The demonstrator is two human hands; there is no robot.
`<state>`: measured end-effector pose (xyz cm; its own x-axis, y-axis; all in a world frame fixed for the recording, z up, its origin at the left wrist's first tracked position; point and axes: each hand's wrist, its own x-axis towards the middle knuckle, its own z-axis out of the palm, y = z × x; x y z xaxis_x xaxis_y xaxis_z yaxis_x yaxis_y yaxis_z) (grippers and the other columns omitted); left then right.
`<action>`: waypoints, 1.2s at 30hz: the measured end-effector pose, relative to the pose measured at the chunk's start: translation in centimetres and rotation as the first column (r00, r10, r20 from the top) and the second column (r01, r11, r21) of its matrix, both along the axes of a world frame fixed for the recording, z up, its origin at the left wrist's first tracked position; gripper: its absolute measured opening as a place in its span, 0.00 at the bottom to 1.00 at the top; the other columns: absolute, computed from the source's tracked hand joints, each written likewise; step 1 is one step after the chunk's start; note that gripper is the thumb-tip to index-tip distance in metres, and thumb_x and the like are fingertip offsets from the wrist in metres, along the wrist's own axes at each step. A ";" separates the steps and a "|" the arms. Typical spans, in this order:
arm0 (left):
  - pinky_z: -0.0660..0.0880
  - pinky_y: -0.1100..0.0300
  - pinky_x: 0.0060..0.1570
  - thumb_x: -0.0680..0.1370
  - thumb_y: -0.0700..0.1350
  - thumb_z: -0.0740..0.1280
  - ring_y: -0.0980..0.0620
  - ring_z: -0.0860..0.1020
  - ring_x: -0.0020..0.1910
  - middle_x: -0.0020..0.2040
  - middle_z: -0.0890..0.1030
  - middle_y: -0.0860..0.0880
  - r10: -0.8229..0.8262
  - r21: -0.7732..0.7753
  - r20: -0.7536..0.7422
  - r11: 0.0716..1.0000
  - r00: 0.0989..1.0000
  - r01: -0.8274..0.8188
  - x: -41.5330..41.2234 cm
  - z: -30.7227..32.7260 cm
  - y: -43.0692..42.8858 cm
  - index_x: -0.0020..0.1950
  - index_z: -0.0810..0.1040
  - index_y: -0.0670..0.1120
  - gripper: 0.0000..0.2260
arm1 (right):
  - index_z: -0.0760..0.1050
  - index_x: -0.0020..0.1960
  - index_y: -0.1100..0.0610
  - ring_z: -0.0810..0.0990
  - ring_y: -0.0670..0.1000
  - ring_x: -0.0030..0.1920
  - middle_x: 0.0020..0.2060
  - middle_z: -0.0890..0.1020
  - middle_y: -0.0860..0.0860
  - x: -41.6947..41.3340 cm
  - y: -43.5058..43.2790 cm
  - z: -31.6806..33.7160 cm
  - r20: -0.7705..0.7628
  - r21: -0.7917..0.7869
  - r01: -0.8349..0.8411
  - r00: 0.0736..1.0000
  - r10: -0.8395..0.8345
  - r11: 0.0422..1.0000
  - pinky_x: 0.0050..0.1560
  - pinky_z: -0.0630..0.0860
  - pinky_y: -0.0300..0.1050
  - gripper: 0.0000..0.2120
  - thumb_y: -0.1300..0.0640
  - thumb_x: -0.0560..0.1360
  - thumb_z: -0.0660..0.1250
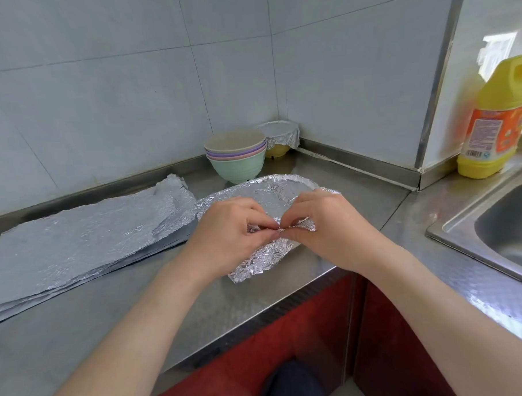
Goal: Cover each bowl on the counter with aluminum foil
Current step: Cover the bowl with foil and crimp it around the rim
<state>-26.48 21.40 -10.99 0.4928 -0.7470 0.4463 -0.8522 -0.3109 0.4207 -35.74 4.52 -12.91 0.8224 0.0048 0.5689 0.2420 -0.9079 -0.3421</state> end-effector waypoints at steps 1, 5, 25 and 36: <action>0.72 0.61 0.42 0.71 0.47 0.76 0.58 0.76 0.42 0.41 0.81 0.57 -0.013 0.003 0.032 1.000 0.999 0.013 0.1 -0.1 0.0 0.46 0.86 0.53 0.05 | 0.84 0.44 0.53 0.76 0.54 0.43 0.40 0.81 0.49 0.1 0.0 -0.2 0.005 -0.009 0.011 1.000 -0.011 1.000 0.45 0.71 0.46 0.04 0.54 0.70 0.76; 0.74 0.58 0.40 0.74 0.50 0.71 0.56 0.77 0.40 0.40 0.81 0.55 -0.088 0.047 0.224 0.996 0.971 0.080 0.6 -0.5 0.1 0.47 0.86 0.51 0.07 | 0.83 0.44 0.56 0.76 0.55 0.44 0.40 0.81 0.51 0.5 0.2 -0.5 0.014 -0.032 0.016 1.000 -0.015 0.999 0.44 0.73 0.49 0.04 0.58 0.70 0.75; 0.75 0.57 0.54 0.75 0.46 0.72 0.63 0.80 0.46 0.45 0.84 0.57 -0.022 0.123 -0.057 0.992 0.998 0.029 0.2 3.4 -0.2 0.48 0.86 0.53 0.04 | 0.84 0.46 0.48 0.78 0.46 0.48 0.44 0.83 0.43 -0.9 -2.0 1.5 -0.048 0.080 -0.015 0.999 0.018 0.997 0.53 0.72 0.44 0.04 0.55 0.72 0.75; 0.72 0.59 0.55 0.75 0.50 0.71 0.62 0.75 0.51 0.51 0.80 0.60 -0.143 0.213 0.036 0.968 0.989 0.132 1.5 0.4 -0.3 0.57 0.83 0.53 0.11 | 0.85 0.47 0.52 0.79 0.47 0.43 0.43 0.82 0.47 -0.3 -1.2 0.7 -0.097 0.033 -0.025 0.995 0.028 0.999 0.48 0.74 0.44 0.06 0.59 0.70 0.76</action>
